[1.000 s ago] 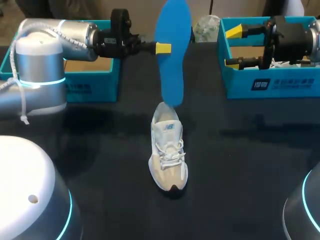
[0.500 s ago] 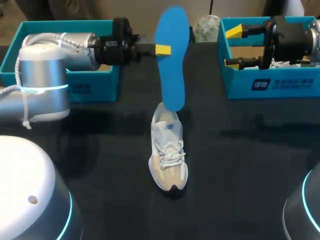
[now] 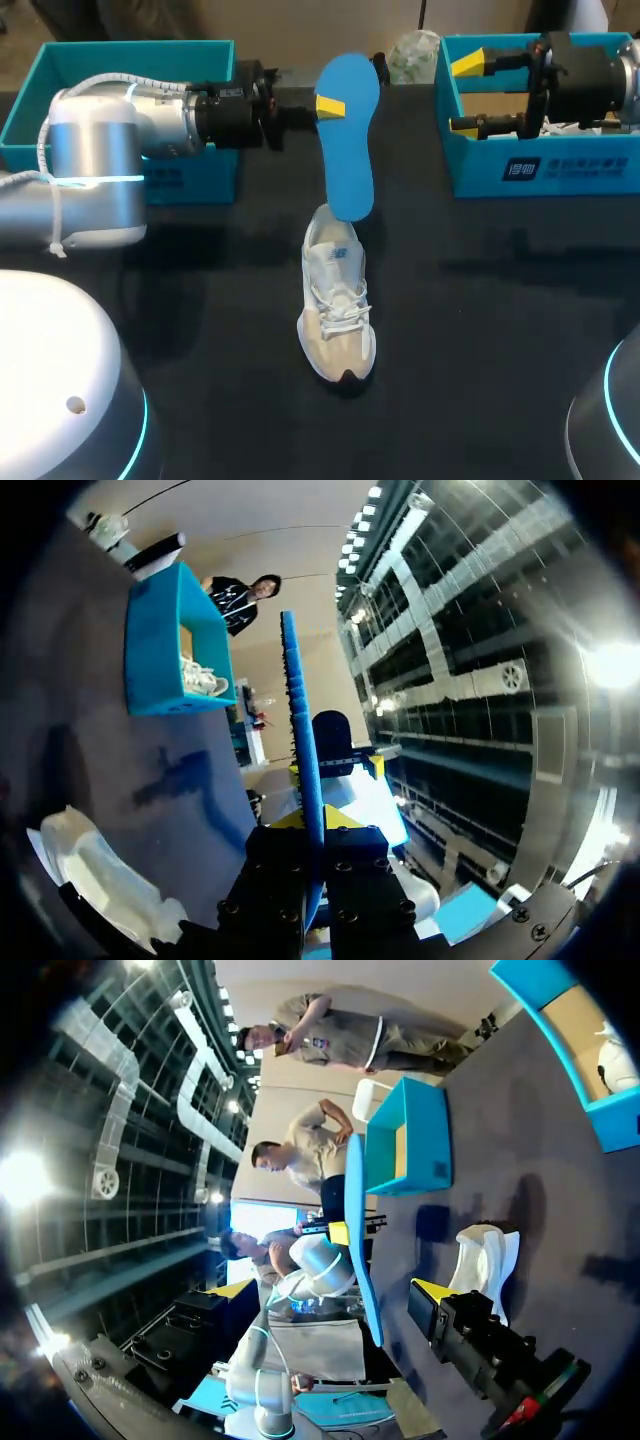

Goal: Take the shoe out of the shoebox, open the shoe tongue, remove and reinsert the insole, then place the shoe into the shoebox

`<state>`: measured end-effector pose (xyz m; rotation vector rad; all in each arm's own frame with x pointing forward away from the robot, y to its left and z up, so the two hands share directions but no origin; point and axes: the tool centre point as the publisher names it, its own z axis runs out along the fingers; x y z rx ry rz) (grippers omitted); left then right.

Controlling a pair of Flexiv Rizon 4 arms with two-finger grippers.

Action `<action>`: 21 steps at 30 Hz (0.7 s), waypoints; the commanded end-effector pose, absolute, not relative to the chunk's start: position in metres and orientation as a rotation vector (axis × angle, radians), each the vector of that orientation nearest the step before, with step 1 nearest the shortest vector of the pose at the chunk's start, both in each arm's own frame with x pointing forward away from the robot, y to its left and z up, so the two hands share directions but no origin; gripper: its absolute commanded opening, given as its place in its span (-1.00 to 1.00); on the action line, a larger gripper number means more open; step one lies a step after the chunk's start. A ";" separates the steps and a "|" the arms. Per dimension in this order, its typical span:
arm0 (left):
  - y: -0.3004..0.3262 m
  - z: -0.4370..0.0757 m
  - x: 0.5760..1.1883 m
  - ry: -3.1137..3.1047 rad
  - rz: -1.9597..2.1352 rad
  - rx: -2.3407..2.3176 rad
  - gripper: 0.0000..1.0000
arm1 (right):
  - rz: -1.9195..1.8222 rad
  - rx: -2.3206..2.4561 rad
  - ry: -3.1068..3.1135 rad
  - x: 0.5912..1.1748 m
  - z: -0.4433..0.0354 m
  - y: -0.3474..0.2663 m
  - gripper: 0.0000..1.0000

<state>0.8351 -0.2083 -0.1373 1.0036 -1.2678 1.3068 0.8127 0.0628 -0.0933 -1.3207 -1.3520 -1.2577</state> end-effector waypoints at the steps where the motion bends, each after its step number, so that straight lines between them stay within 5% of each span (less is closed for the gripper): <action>1: -0.209 -0.136 0.827 -1.200 1.214 1.080 -1.00 | -1.258 -1.323 -1.351 0.813 -0.093 0.064 1.00; 21: -0.215 -0.150 0.825 -1.179 1.174 1.067 -1.00 | -1.265 -1.442 -1.490 0.803 -0.082 0.073 1.00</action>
